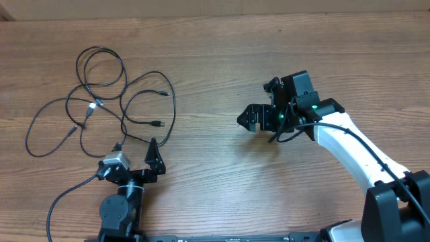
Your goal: Untangle cables
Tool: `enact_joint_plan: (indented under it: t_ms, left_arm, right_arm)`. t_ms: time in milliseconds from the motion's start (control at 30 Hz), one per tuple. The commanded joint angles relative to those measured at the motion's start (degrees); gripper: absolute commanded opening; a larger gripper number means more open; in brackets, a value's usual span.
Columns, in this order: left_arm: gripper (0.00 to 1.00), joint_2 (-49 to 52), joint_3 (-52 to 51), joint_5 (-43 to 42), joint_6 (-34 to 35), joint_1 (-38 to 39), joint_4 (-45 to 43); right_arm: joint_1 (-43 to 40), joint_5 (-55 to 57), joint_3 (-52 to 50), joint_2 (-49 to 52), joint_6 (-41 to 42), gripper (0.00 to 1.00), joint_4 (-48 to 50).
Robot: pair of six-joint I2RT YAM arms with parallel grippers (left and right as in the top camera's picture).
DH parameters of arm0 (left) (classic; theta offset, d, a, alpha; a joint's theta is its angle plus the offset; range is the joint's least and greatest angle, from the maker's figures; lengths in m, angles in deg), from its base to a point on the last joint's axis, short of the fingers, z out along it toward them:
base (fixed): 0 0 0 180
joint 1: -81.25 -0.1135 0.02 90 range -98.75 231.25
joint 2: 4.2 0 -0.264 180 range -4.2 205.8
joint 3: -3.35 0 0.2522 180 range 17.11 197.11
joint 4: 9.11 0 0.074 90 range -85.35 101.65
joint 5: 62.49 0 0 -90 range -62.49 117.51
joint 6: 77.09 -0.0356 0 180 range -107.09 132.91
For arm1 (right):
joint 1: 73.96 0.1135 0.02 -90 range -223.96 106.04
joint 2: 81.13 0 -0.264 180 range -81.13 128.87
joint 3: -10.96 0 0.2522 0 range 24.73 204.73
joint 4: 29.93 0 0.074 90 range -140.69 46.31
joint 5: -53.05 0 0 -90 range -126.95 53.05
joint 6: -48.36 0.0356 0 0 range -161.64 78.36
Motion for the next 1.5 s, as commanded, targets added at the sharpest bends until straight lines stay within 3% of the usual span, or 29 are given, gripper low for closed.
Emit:
enact_joint_plan:
  t_ms: [0, 133, 1467]
  left_arm:
    - [1.0, -0.76, -0.22, -3.04, -10.82, -0.42, 0.37]
    - [1.0, -0.76, -0.22, -3.39, -16.24, -0.74, 0.52]
    - [1.0, -0.74, -0.2, -3.41, -13.81, -1.46, 0.37]
  right_arm:
    - [-0.04, 0.39, -0.13, 0.37, -0.17, 1.0, 0.39]
    - [-0.04, 0.39, -0.13, 0.37, -0.17, 1.0, 0.39]
    - [-0.04, 0.39, -0.13, 0.37, -0.17, 1.0, 0.39]
